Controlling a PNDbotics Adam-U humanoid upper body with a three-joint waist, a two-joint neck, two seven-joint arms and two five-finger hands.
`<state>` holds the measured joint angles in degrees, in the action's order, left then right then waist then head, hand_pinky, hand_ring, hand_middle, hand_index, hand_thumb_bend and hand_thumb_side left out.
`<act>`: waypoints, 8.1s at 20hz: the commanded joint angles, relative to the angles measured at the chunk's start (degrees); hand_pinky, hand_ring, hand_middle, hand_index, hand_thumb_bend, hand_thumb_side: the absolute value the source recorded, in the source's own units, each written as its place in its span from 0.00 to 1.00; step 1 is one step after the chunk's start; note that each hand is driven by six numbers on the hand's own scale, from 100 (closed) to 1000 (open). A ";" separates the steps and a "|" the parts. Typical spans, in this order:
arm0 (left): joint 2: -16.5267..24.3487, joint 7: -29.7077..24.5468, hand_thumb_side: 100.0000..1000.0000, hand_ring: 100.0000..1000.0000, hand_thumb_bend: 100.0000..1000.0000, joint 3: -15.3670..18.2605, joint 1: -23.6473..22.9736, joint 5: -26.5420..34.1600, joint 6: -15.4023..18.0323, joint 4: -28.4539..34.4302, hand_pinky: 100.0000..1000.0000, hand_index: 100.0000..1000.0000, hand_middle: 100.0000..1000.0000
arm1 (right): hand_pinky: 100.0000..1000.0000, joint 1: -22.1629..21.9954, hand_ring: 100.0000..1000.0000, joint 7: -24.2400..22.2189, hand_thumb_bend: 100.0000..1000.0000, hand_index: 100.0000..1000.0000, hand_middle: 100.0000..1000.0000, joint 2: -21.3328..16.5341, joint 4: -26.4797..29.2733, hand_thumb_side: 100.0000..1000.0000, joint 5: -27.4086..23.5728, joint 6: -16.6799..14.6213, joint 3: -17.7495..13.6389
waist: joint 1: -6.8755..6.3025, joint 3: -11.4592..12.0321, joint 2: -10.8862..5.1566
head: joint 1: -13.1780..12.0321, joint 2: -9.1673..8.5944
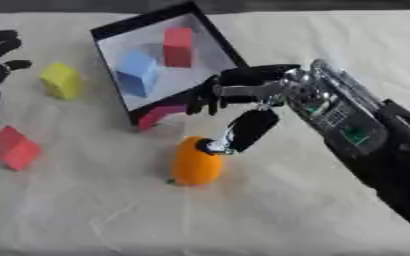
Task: Pick up objects on the table and place them in the box.
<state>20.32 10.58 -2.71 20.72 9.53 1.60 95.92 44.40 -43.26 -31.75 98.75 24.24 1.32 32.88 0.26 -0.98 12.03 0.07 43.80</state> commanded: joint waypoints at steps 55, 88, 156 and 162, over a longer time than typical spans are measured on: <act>1.52 -0.19 0.76 0.83 0.15 0.16 0.77 -0.61 -0.32 0.89 0.67 0.70 0.72 | 0.61 -2.06 0.52 9.67 0.10 0.62 0.48 1.93 3.65 0.00 -1.80 5.41 -4.16 | 0.64 0.49 -1.49 | -0.14 0.32; -0.14 -0.16 0.77 0.83 0.15 -0.63 1.78 -0.49 -1.14 0.70 0.67 0.69 0.72 | 0.65 23.38 0.56 31.29 0.27 0.64 0.52 16.91 -46.79 0.00 24.00 -4.12 -19.73 | -0.42 1.92 -1.12 | 2.52 0.32; 23.25 -5.01 0.65 0.86 0.20 -1.00 4.57 -2.99 -6.16 12.13 0.70 0.74 0.76 | 0.73 -21.26 0.77 51.64 0.00 0.86 0.74 -0.94 5.12 0.64 -36.42 4.32 -45.53 | -6.09 -0.99 2.13 | -1.34 -0.82; 29.60 -9.92 0.66 0.85 0.22 -1.72 3.41 -3.93 -8.41 12.87 0.71 0.76 0.76 | 0.74 -21.60 0.78 50.62 0.00 0.87 0.75 -1.18 4.09 0.69 -36.29 4.24 -45.90 | -6.38 -1.11 2.27 | -0.53 -0.43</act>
<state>46.51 1.73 -4.81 23.78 6.03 -6.41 107.74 22.36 7.70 -31.58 102.43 -12.35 5.72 -12.36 -5.52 -2.07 14.14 -0.65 43.24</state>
